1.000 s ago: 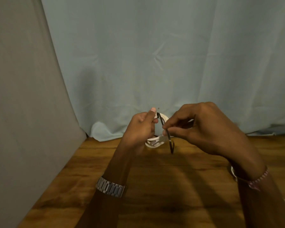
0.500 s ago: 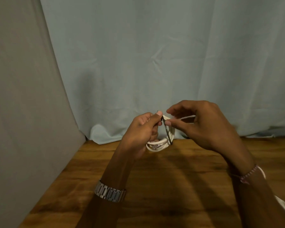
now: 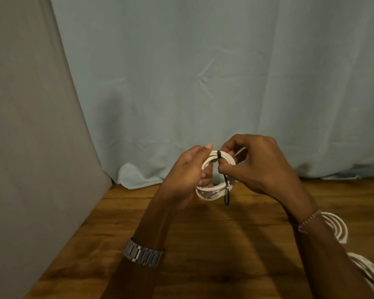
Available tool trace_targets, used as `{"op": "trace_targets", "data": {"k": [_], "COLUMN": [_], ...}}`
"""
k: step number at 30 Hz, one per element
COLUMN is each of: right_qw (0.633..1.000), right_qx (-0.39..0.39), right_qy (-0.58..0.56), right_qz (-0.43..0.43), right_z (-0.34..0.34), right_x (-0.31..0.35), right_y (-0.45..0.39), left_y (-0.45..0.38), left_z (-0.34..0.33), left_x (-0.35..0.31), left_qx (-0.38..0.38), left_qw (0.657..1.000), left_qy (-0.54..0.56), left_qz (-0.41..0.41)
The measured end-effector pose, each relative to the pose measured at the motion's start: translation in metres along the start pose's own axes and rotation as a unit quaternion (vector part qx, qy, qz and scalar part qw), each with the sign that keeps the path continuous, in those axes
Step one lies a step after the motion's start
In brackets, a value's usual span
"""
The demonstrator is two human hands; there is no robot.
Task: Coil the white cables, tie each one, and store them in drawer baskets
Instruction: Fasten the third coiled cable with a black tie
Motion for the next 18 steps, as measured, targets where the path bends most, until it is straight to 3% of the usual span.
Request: {"op": "trace_targets", "data": {"k": [3,11,18], "right_qw": [0.999,0.991,0.995], "right_qx": [-0.013,-0.059,-0.001], "right_qy": [0.02,0.075,0.075], "right_qz": [0.028,0.096,0.066], "right_z": [-0.003,-0.006,-0.022], "right_x": [0.003,0.012,0.004], "right_y": [-0.001,0.004,0.005], "left_y": [-0.002,0.0,0.002], "left_z": [0.002,0.002,-0.003], "left_x": [0.0,-0.006,-0.008], "left_qx": [-0.009,-0.017,0.009], "left_qw": [1.0,0.995,0.994], "left_qy": [0.018,-0.081,-0.074], "left_qz": [0.002,-0.06,-0.08]}}
Point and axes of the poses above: each hand's wrist, its own y-axis away from the middle knuckle, its own z-axis out of the back of the hand, x = y × z, the point moved 9 cm from there along -y, towards the middle knuckle, and after that the axes turned 7 degrees about -x, right-handed, at the moved point
